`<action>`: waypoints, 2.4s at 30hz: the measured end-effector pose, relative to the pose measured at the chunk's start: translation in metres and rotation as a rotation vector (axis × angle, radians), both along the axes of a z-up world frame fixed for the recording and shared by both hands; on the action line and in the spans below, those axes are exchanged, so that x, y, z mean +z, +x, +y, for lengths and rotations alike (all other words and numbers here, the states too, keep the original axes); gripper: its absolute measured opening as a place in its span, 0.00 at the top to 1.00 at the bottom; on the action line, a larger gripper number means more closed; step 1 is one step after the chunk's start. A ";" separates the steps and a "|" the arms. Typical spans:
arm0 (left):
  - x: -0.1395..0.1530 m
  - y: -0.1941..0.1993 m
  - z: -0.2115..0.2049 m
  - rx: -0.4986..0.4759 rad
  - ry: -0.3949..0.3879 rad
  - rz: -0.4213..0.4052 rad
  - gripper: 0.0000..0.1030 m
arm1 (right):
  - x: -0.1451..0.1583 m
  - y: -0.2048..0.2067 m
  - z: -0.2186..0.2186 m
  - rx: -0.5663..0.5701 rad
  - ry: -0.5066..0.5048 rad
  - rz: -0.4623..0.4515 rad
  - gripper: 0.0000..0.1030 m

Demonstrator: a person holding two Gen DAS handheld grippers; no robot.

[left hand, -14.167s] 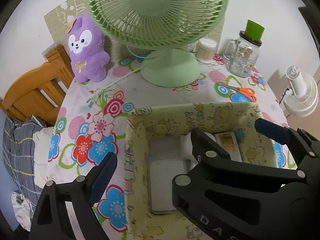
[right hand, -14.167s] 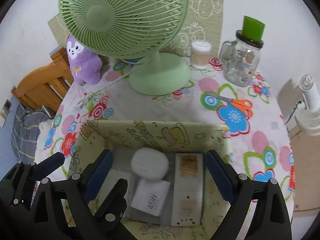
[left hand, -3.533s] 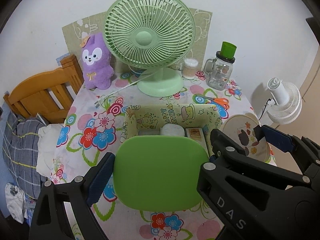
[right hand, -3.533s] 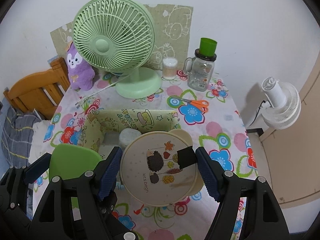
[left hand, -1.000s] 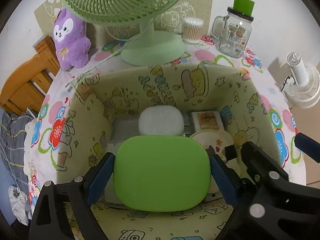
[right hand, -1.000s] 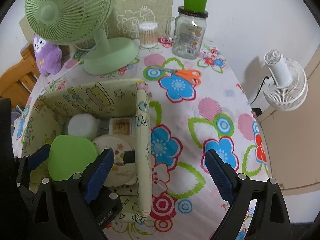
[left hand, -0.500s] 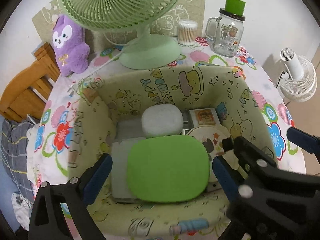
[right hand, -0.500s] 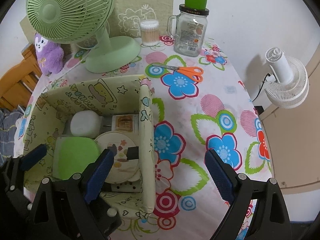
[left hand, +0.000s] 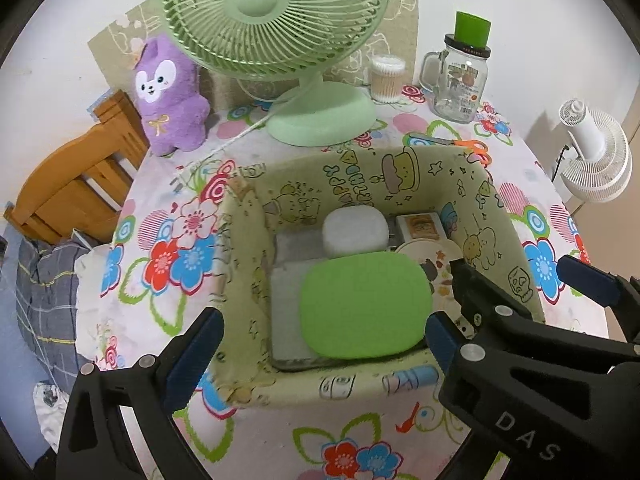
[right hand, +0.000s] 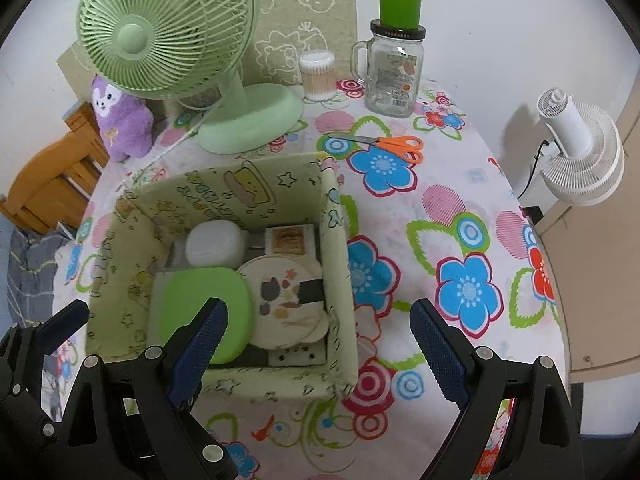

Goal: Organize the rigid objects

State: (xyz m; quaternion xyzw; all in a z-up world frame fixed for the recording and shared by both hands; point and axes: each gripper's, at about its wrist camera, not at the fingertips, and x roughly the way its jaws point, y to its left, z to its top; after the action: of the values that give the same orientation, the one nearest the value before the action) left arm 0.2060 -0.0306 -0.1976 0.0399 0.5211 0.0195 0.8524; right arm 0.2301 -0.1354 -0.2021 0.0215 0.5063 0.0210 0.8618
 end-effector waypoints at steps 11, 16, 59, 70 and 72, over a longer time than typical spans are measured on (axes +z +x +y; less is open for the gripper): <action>0.023 -0.027 0.010 0.016 0.001 -0.039 0.01 | 0.020 -0.025 -0.002 0.002 -0.001 -0.030 0.09; 0.033 -0.042 0.021 0.037 -0.011 -0.053 0.01 | 0.031 -0.041 -0.007 0.001 -0.006 -0.055 0.09; 0.146 -0.119 0.041 0.036 -0.052 -0.199 0.00 | 0.146 -0.134 -0.014 -0.027 -0.025 -0.226 0.09; 0.179 -0.133 0.032 0.021 -0.063 -0.235 0.00 | 0.177 -0.146 -0.016 -0.031 -0.056 -0.247 0.09; 0.182 -0.135 0.031 0.013 -0.067 -0.243 0.00 | 0.182 -0.150 -0.015 -0.037 -0.100 -0.262 0.09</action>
State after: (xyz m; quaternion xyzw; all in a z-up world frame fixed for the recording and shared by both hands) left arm 0.0708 0.0001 -0.0152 0.0052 0.4146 0.0123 0.9099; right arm 0.0799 -0.1507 -0.0197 -0.0149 0.3894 -0.0174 0.9208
